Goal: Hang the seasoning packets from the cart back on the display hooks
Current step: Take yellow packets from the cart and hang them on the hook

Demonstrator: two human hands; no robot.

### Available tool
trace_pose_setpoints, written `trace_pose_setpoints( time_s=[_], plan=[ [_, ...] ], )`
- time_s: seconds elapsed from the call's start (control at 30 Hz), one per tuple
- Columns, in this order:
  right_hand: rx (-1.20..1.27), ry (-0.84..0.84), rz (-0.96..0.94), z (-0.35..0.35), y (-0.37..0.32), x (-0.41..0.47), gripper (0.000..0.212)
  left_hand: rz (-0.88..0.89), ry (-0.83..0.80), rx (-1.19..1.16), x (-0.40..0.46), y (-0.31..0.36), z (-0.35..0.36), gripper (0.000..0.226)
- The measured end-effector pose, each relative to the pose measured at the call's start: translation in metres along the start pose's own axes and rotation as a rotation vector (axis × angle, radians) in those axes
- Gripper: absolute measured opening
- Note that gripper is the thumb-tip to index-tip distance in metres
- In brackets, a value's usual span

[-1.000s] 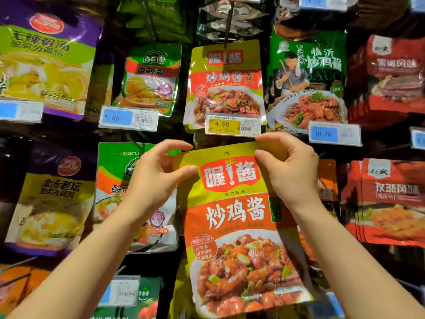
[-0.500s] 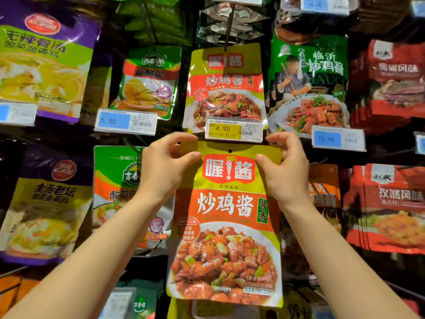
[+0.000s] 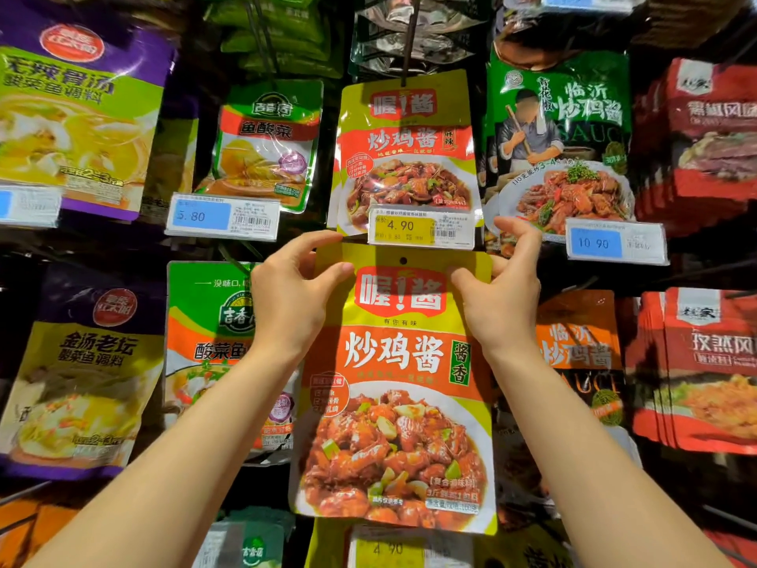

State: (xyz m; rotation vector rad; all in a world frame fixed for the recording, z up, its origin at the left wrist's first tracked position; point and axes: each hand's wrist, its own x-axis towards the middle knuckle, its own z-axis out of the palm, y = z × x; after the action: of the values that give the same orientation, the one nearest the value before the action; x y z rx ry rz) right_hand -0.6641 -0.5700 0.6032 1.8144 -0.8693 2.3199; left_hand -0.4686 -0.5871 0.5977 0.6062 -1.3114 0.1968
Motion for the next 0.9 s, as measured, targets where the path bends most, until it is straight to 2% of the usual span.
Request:
trace_pose_setpoints(
  time_s=[0.33,0.53,0.7,0.77,0.9],
  plan=[
    [-0.072,-0.035,0.04,0.002,-0.001,0.01,0.065,-0.055,-0.025,-0.016,0.007,-0.001,0.002,0.03],
    [-0.094,-0.04,0.079,0.005,0.012,0.007,0.063,-0.09,-0.036,0.054,0.001,-0.007,0.006,0.03],
    [-0.211,-0.102,0.06,0.014,0.025,-0.001,0.057,-0.086,-0.072,0.188,-0.008,-0.017,0.013,0.035],
    [-0.237,-0.088,0.051,0.015,0.03,-0.001,0.057,-0.058,-0.087,0.256,-0.013,-0.015,0.013,0.04],
    [-0.238,-0.095,0.042,0.01,0.032,-0.004,0.065,-0.062,-0.184,0.359,-0.024,-0.015,0.007,0.064]
  ],
)
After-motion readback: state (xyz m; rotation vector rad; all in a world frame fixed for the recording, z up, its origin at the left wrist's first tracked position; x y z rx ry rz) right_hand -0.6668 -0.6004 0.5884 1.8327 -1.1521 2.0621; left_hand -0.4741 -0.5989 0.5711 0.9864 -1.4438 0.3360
